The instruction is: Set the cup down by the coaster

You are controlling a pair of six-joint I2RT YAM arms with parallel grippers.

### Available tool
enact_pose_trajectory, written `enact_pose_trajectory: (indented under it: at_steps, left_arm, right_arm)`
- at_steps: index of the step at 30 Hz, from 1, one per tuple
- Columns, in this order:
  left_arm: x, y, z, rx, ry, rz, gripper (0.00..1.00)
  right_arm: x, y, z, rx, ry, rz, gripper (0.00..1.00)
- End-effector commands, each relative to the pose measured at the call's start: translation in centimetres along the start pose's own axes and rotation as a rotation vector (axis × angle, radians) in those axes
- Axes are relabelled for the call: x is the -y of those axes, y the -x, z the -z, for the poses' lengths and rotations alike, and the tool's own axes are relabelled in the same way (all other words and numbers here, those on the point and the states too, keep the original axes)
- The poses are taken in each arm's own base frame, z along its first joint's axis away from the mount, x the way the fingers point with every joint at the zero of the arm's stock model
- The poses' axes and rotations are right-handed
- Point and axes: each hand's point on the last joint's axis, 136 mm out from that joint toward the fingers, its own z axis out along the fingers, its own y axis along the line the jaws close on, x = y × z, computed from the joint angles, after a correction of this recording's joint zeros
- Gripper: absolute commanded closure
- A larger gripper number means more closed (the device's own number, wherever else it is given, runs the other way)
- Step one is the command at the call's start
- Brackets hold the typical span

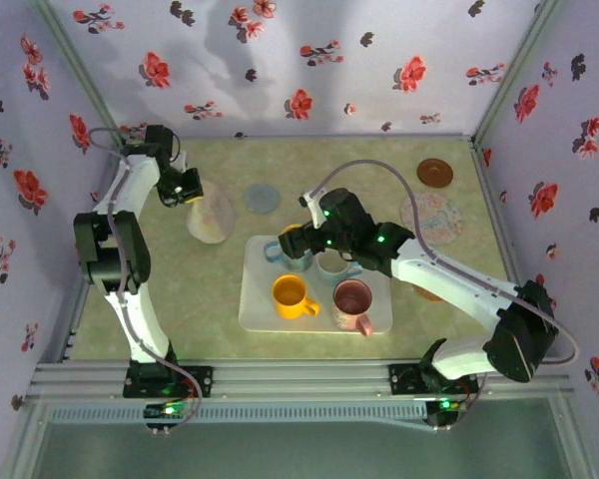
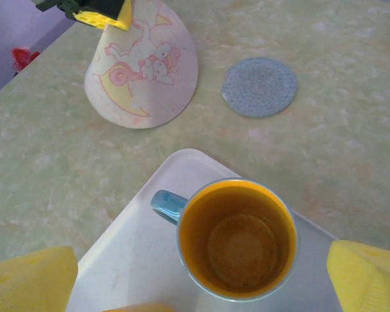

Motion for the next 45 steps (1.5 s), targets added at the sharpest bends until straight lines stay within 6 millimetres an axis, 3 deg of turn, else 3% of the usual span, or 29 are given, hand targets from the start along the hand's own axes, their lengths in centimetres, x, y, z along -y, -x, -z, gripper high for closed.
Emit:
enact_pose_trajectory:
  at_steps: [1, 18, 31, 45]
  left_arm:
    - [1.7, 1.2, 0.5, 0.023, -0.053, 0.020, 1.00]
    - [4.2, 4.5, 0.7, 0.070, -0.132, -0.007, 1.00]
    - [1.5, 3.3, -3.3, -0.012, -0.033, -0.005, 1.00]
    - [-1.2, 3.1, -3.8, -0.033, 0.093, -0.056, 1.00]
  right_arm:
    - [0.2, 0.7, 0.0, 0.005, -0.015, 0.025, 0.01]
    - [0.6, 0.1, 0.2, -0.003, -0.024, 0.023, 0.00]
    - [0.9, -0.2, 0.5, -0.010, -0.033, 0.025, 0.00]
    - [0.9, -0.3, 0.3, -0.016, -0.034, 0.022, 0.01]
